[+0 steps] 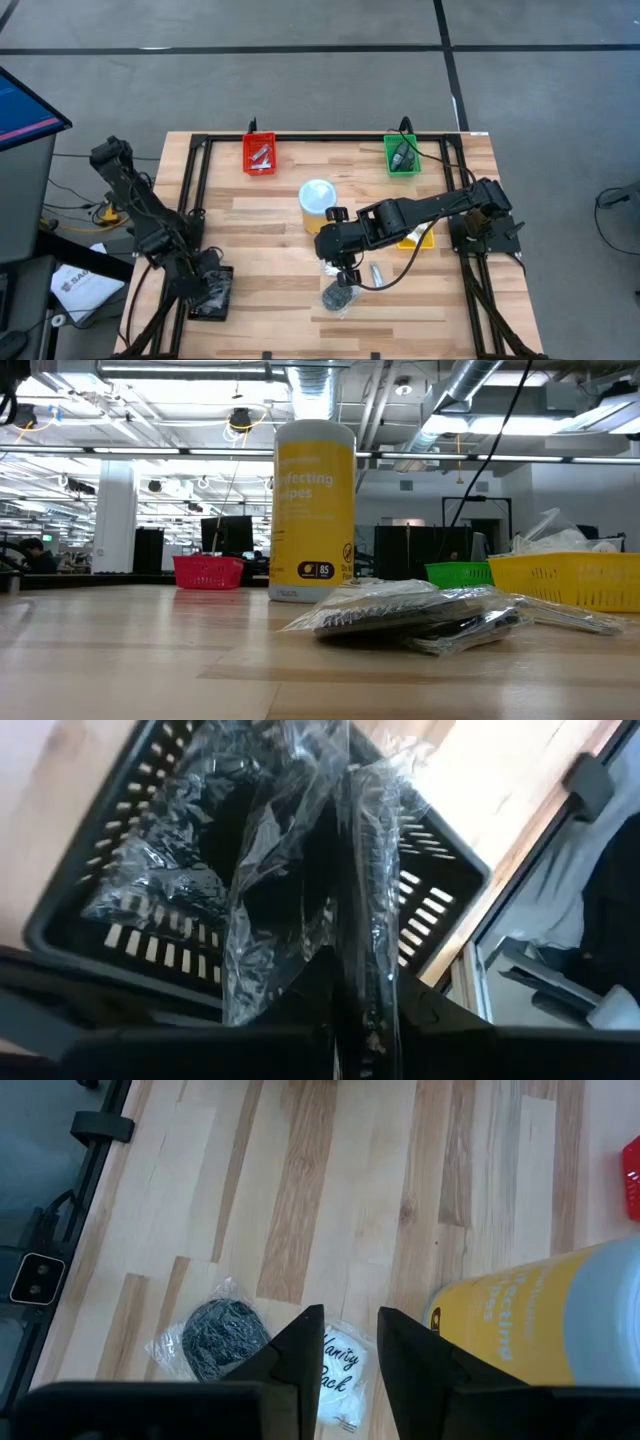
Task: Pick & Place Travel size toiletries
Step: Put the black hairbrush into the black bin
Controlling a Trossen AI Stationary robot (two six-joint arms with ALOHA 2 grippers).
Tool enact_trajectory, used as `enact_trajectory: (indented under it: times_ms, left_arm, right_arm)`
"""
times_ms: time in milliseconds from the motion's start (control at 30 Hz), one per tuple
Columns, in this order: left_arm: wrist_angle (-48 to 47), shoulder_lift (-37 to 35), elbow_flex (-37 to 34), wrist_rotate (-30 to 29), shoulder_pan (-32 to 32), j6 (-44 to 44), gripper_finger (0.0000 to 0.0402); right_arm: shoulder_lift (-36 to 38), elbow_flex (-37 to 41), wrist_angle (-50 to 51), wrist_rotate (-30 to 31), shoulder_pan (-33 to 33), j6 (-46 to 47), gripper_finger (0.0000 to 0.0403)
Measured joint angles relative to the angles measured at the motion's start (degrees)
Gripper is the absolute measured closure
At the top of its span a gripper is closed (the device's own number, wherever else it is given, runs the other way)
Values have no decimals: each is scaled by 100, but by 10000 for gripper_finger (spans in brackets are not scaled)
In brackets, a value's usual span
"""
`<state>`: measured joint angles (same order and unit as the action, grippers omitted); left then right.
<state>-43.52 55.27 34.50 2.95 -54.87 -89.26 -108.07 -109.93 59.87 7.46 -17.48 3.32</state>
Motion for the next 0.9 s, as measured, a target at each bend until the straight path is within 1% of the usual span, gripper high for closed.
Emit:
enact_trajectory:
  times_ms: [267, 567, 767, 900]
  left_arm:
    - [496, -4, -259, 10, 0, 10, 369]
    - [567, -4, -363, 8, 2, -143, 345]
    - [644, -28, -365, 37, 2, -239, 315]
    - [664, -230, -365, 155, 2, -249, 295]
  right_arm:
    - [0, 0, 18, 0, 1, -31, 316]
    - [0, 0, 16, 2, 3, -31, 316]
    - [0, 0, 16, 0, 3, -31, 316]
    - [0, 0, 16, 0, 3, -31, 316]
